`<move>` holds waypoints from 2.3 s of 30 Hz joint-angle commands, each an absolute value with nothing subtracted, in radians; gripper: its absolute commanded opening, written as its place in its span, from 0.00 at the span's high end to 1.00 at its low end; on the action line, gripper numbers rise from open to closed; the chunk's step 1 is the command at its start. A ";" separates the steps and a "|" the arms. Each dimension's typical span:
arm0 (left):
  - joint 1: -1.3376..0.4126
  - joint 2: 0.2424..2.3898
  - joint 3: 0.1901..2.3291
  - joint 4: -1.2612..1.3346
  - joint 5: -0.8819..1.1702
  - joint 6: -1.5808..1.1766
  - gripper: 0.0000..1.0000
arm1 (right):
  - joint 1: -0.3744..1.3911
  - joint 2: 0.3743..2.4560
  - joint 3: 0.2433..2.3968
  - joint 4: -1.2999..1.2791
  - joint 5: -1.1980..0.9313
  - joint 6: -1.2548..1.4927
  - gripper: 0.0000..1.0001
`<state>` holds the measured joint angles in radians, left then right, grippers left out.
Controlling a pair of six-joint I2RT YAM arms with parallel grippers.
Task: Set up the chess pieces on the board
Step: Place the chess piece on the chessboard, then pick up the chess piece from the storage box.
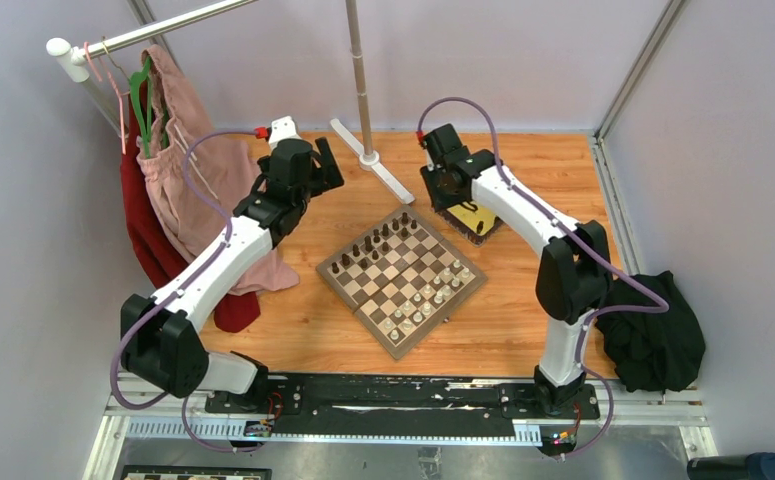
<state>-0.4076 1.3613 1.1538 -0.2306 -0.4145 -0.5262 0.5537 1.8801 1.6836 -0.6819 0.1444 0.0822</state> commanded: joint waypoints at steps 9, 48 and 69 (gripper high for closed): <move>-0.414 1.420 1.207 -0.213 -0.401 -0.499 0.00 | 0.352 1.854 1.587 -0.665 0.225 0.167 0.61; -0.414 1.458 1.215 -0.205 -0.403 -0.505 0.00 | 0.264 2.029 1.536 -0.598 0.115 0.185 0.62; -0.414 1.477 1.240 -0.210 -0.402 -0.502 0.00 | 0.258 2.043 1.551 -0.605 0.091 0.181 0.97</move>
